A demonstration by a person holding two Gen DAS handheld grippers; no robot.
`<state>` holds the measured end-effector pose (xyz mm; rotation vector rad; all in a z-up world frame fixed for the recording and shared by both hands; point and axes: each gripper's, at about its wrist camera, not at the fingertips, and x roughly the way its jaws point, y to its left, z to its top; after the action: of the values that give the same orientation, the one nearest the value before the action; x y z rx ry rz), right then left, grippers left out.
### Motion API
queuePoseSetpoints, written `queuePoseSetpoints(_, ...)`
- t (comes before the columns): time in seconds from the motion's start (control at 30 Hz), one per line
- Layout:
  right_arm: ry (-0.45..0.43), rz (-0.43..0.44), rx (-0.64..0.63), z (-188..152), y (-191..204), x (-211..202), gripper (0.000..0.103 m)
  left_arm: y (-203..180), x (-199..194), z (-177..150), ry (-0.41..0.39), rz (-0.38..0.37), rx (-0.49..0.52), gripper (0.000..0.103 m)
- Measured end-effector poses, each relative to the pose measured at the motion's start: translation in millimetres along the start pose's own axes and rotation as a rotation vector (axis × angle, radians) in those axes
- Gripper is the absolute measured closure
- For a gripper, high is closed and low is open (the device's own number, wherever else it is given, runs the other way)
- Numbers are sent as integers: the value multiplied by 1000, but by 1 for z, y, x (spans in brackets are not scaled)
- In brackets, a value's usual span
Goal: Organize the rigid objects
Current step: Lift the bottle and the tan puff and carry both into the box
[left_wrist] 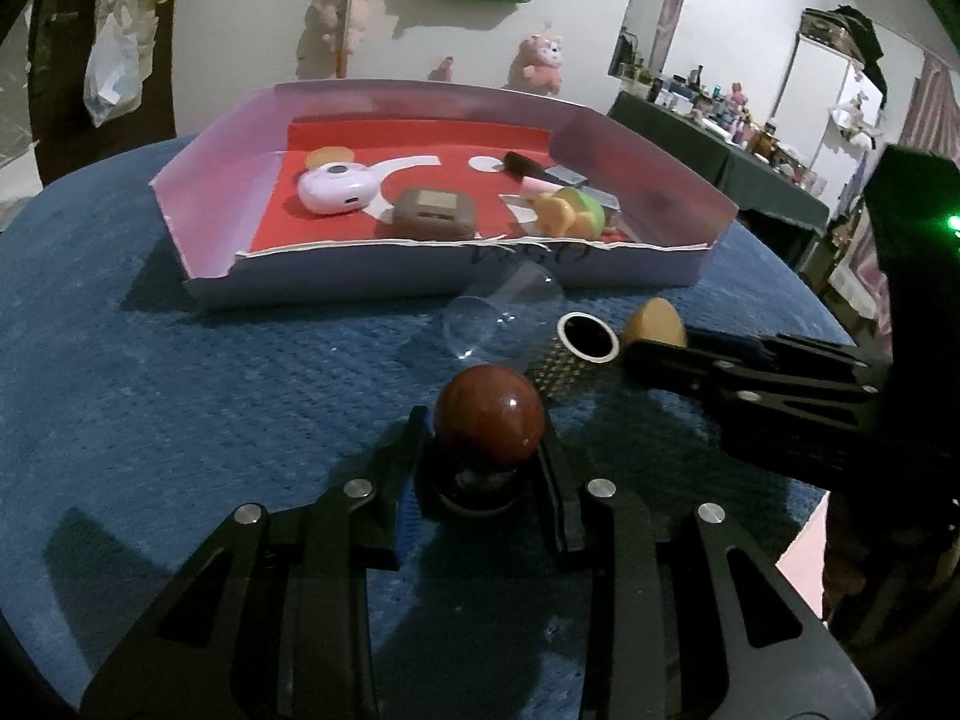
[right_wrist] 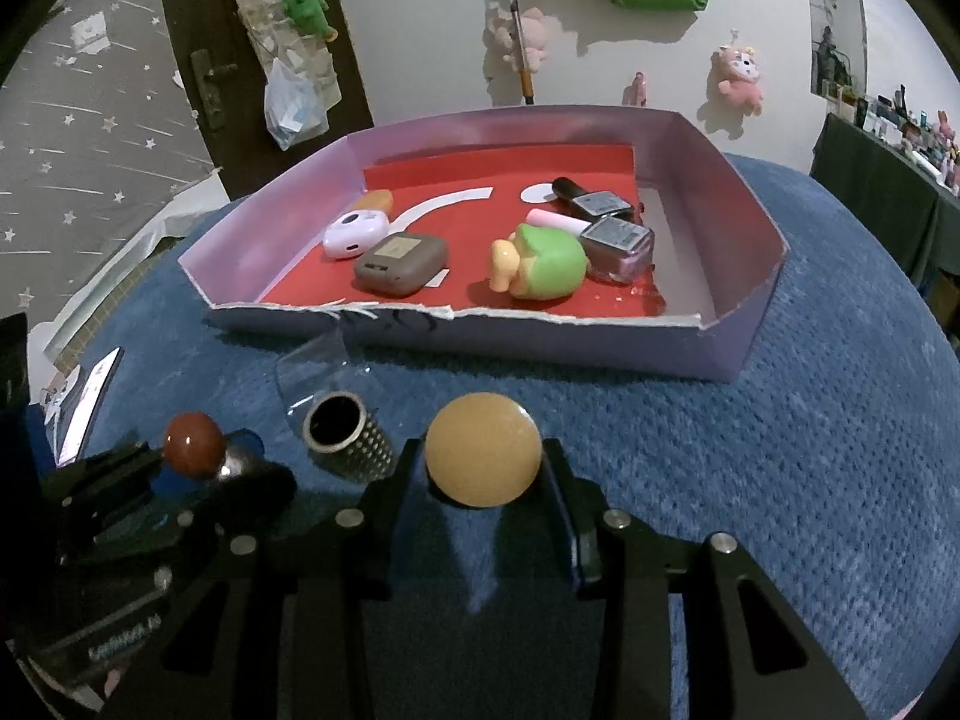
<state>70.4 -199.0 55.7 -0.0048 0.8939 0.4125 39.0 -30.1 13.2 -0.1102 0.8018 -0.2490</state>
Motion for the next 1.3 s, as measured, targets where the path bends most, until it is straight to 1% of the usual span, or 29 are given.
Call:
queuePoseSetpoints(0.23, -29, 11, 7, -1, 0, -14, 63, 3, -5, 3, -11, 14, -5, 74)
queuePoseSetpoints(0.67, -80, 47, -26, 5, 14, -36, 63, 5, -24, 14, -61, 10, -6, 74)
queuePoseSetpoints(0.9, -97, 61, -39, 12, 19, -43, 63, 6, -30, 25, -86, 13, 8, 74)
queuePoseSetpoints(1.3, -113, 84, -43, 25, 22, -45, 63, 12, -29, 41, -93, 8, -2, 74)
